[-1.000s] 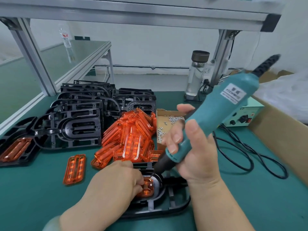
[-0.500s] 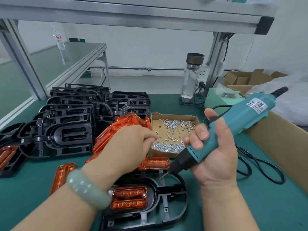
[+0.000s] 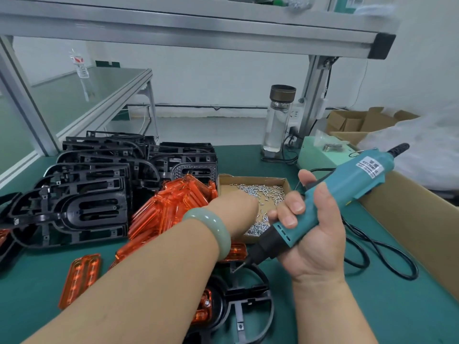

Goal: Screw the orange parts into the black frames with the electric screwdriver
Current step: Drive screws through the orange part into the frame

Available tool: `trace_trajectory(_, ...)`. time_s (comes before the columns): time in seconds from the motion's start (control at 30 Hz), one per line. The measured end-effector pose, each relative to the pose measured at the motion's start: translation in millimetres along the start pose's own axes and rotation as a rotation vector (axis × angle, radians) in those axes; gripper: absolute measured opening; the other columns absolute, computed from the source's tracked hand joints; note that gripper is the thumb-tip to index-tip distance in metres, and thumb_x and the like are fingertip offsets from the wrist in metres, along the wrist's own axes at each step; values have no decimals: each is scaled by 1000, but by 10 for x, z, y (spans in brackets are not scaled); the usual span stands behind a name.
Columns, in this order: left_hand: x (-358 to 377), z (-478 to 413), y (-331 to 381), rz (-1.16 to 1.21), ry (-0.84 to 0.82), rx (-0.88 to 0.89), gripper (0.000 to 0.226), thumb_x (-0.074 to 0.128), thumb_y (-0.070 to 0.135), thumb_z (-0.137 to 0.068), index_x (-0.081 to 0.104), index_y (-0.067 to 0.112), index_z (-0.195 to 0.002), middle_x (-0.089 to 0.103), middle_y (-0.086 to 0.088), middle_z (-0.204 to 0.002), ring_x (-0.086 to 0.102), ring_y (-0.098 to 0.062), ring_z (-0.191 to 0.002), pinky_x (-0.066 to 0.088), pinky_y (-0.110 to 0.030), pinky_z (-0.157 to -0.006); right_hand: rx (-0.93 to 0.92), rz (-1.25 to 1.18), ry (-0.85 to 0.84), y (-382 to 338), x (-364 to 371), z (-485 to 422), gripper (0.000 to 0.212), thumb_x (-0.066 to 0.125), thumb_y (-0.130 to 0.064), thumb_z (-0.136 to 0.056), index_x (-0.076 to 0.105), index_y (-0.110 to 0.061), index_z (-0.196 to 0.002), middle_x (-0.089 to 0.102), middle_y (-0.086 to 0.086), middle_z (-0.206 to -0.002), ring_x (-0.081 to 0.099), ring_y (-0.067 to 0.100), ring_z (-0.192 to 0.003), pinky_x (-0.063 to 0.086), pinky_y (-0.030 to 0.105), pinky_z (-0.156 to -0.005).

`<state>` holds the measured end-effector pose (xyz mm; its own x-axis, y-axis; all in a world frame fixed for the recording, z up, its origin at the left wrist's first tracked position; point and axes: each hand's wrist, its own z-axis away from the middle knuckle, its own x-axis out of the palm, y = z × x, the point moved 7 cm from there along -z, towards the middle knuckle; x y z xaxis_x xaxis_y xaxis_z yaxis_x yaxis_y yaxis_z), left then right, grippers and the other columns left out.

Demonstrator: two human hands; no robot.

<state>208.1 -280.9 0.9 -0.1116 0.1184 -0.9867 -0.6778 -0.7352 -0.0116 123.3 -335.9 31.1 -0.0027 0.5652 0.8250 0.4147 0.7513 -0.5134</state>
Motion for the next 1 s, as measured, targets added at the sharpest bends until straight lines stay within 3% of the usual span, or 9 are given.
trace_trajectory(0.1,-14,20,-63,28,77,-17,21,53,2,-86,67,10,-99,53,-7,-79,59,-30,-79,54,-40,-77,3,-14,10,4,-2,7,24,46,-35,-84,57,-21,-99,43,-8,-52,40,4,-38,48,20,-52)
trace_trajectory(0.4,-4,129,-89,0,219,-56,7,55,8,-86,60,13,-84,64,-12,-92,62,-35,-89,53,-43,-77,10,-6,12,54,7,19,24,47,-34,-85,57,-19,-101,43,-8,-53,41,5,-39,47,20,-52)
trace_trajectory(0.57,-7,159,-99,42,269,-46,12,54,9,-87,57,17,-79,58,-7,-83,61,-33,-87,51,-41,-74,8,-7,13,60,6,19,25,46,-34,-85,57,-19,-101,43,-8,-53,41,5,-40,47,20,-52)
trace_trajectory(0.63,-17,169,-110,101,277,-51,17,55,15,-88,52,24,-73,51,-4,-78,59,-32,-86,46,-36,-71,7,-8,17,62,7,18,25,46,-34,-85,57,-19,-101,43,-8,-53,40,4,-39,47,20,-53)
trace_trajectory(0.73,-46,191,-130,220,306,-79,10,58,23,-87,65,25,-80,58,-6,-79,59,-29,-86,37,-29,-67,12,-16,22,66,3,16,25,46,-35,-84,57,-20,-100,42,-8,-52,40,4,-39,47,19,-52)
trace_trajectory(0.9,-104,237,-199,374,403,-104,15,58,19,-85,73,21,-89,70,-3,-91,61,-23,-90,37,-24,-70,12,-35,8,67,-11,10,24,46,-35,-85,58,-20,-100,44,-8,-53,41,4,-39,48,19,-53)
trace_trajectory(1.0,-135,252,-308,559,448,-137,13,63,20,-86,75,20,-90,71,3,-87,60,-14,-84,39,-20,-76,13,-31,1,66,-22,0,24,46,-35,-86,58,-19,-100,45,-8,-53,42,4,-40,48,20,-53)
